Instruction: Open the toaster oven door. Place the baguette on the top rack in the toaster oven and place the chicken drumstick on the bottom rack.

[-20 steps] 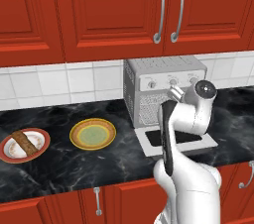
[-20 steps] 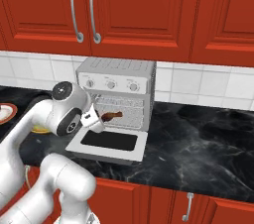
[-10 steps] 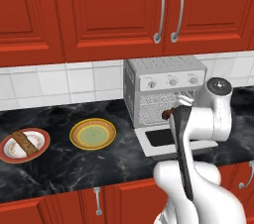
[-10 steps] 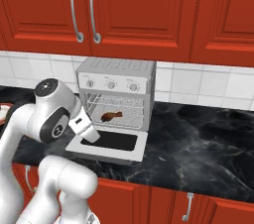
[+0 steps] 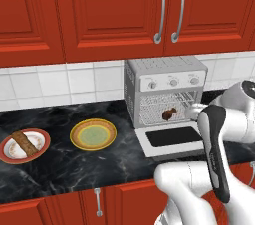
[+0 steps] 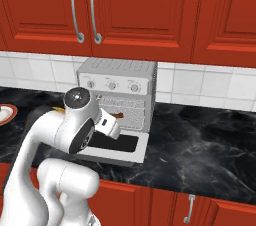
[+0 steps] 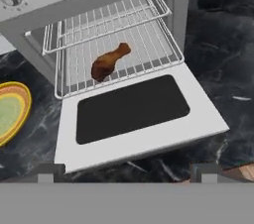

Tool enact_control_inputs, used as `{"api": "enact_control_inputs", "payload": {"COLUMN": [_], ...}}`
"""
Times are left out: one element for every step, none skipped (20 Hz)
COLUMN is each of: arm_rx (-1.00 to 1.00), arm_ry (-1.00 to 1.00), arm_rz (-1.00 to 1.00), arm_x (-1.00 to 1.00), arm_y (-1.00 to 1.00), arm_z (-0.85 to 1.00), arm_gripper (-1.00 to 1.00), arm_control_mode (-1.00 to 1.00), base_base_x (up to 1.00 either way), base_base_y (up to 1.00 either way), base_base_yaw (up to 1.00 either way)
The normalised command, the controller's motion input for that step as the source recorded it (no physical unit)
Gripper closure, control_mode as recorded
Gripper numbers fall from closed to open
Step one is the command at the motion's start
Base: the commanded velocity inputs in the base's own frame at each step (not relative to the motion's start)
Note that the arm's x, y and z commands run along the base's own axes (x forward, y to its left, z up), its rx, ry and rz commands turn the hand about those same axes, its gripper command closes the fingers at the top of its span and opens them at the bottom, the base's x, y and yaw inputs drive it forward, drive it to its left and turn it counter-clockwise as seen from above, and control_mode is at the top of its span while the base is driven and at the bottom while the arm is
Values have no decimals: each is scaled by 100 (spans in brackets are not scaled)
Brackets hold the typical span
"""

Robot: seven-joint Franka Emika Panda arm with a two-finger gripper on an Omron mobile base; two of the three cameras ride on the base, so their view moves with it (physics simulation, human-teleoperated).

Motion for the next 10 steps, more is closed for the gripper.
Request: {"api": "enact_control_inputs", "payload": {"arm_rx": [0,0,0,-4,-10,-14,-17,-17,-15,-15], "arm_ry": [-5,-4,-3,-2,0,0,0,0,0,0], "arm_rz": [40,33,22,13,5,5,3,3,1,1], "arm_x": [0,0,14,57,100,100,100,100,100,100], "arm_y": [-1,0,8,31,49,51,50,53,40,31], "arm_z": [-10,-5,-22,-51,-86,-91,-100,-100,-92,-81], "arm_gripper": [-100,-100,-100,-100,-100,-100,-100,-100,-100,-100], "arm_control_mode": [-100,-100,-100,-100,-100,-100,-100,-100,-100,-100], "base_base_x": [0,0,0,0,0,0,0,0,0,0], "base_base_y": [0,0,0,0,0,0,0,0,0,0], "base_base_yaw": [0,0,0,0,0,0,0,0,0,0]}}
